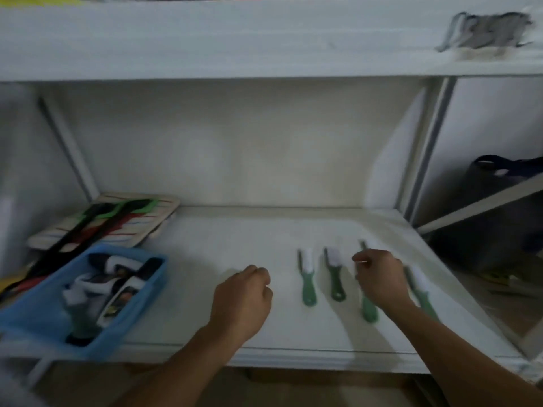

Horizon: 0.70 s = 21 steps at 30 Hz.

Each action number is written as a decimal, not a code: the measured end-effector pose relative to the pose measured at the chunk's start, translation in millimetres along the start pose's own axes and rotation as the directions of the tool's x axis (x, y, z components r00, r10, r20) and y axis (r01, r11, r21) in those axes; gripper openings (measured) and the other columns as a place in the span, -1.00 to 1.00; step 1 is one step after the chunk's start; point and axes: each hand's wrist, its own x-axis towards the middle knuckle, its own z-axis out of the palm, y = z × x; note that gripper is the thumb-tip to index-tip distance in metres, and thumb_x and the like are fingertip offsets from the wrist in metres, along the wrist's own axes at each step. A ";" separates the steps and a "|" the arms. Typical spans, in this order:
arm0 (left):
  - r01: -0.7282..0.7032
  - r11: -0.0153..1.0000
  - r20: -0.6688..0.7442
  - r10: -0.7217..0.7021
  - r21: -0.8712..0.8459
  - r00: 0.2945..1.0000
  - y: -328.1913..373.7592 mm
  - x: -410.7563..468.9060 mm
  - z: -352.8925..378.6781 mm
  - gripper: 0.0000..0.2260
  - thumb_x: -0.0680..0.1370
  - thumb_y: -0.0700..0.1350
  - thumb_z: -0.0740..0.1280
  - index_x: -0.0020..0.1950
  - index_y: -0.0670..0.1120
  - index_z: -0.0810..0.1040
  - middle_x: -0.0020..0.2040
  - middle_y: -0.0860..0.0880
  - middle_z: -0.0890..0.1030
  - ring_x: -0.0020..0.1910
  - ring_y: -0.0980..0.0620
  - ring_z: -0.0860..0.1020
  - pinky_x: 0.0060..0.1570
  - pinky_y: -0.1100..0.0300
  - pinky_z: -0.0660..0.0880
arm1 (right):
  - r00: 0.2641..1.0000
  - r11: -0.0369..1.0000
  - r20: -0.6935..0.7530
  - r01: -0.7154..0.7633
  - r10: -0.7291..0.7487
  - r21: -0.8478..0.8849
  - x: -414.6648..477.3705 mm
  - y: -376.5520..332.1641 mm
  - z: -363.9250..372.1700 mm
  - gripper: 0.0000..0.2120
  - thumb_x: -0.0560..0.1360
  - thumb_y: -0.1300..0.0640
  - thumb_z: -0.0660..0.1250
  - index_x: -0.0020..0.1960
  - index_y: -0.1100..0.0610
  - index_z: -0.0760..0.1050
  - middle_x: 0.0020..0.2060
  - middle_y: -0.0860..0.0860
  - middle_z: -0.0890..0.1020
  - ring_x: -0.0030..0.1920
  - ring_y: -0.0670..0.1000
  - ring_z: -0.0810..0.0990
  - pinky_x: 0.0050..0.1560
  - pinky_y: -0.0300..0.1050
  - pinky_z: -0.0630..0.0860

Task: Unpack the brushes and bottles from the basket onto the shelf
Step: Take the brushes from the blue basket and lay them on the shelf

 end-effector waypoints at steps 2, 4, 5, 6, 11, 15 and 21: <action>0.115 0.993 -0.057 -0.116 -0.018 0.992 -39.1 -17.9 -34.3 -0.88 0.55 -0.07 0.21 -0.06 0.05 0.55 -0.11 0.12 0.59 -0.20 0.08 0.56 -0.24 0.19 0.44 | 0.996 0.994 0.023 0.080 -0.082 0.073 -12.9 -34.3 21.1 -0.75 0.48 0.38 0.28 -0.01 0.17 0.68 -0.08 0.12 0.74 -0.16 0.11 0.69 -0.02 -0.04 0.61; 0.212 0.977 -0.101 -0.213 -0.015 0.972 -72.5 -26.7 -57.7 -0.86 0.57 -0.05 0.21 -0.14 0.01 0.52 -0.22 0.07 0.60 -0.27 0.02 0.56 -0.30 0.11 0.48 | 0.987 0.983 0.087 0.122 -0.134 0.139 -24.1 -62.1 36.5 -0.78 0.48 0.39 0.30 -0.03 0.18 0.68 -0.09 0.12 0.73 -0.15 0.11 0.70 0.01 0.07 0.63; 0.298 0.955 -0.133 -0.295 0.000 0.946 -102.5 -39.0 -77.5 -0.82 0.59 -0.04 0.21 -0.18 -0.01 0.51 -0.29 0.03 0.58 -0.33 0.00 0.54 -0.35 0.07 0.48 | 0.970 0.966 0.133 0.179 -0.205 0.184 -34.2 -87.8 55.7 -0.78 0.48 0.40 0.30 -0.04 0.19 0.68 -0.09 0.12 0.73 -0.15 0.10 0.70 0.03 0.09 0.64; 0.395 0.919 -0.151 -0.388 0.015 0.909 -134.3 -51.8 -97.7 -0.78 0.60 -0.04 0.19 -0.21 -0.03 0.49 -0.34 0.00 0.55 -0.39 -0.01 0.51 -0.41 0.06 0.45 | 0.947 0.947 0.172 0.233 -0.273 0.222 -46.2 -115.5 75.4 -0.78 0.47 0.40 0.31 -0.04 0.19 0.68 -0.09 0.11 0.73 -0.14 0.08 0.70 0.04 0.06 0.64; 0.654 0.750 -0.071 -0.650 0.100 0.756 -225.9 -62.7 -136.6 -0.67 0.58 -0.11 0.21 -0.39 -0.06 0.34 -0.49 -0.01 0.36 -0.52 0.04 0.33 -0.51 0.17 0.22 | 0.814 0.857 0.287 0.433 -0.505 0.280 -89.7 -200.3 130.1 -0.83 0.46 0.30 0.35 -0.08 0.12 0.69 -0.13 0.02 0.74 -0.12 0.02 0.68 0.01 -0.20 0.55; 0.682 0.648 0.060 -0.738 0.339 0.672 -260.9 -59.1 -146.3 -0.87 0.52 -0.06 0.25 -0.22 -0.02 0.48 -0.28 0.02 0.54 -0.36 0.07 0.44 -0.30 0.12 0.36 | 0.695 0.812 0.421 0.500 -0.584 0.301 -125.4 -262.1 181.9 -0.78 0.49 0.24 0.32 0.08 0.11 0.66 -0.01 0.05 0.72 -0.03 0.03 0.66 -0.02 -0.23 0.53; 0.649 0.692 0.308 -0.721 0.315 0.620 -278.0 -43.3 -130.6 -0.77 0.55 -0.14 0.27 -0.32 -0.03 0.40 -0.30 0.00 0.47 -0.19 -0.02 0.50 -0.05 0.09 0.48 | 0.538 0.749 0.636 0.656 -0.553 0.096 -163.3 -313.3 242.1 -0.76 0.53 0.10 0.32 0.05 0.27 0.56 -0.01 0.21 0.63 -0.02 0.20 0.62 -0.10 -0.02 0.56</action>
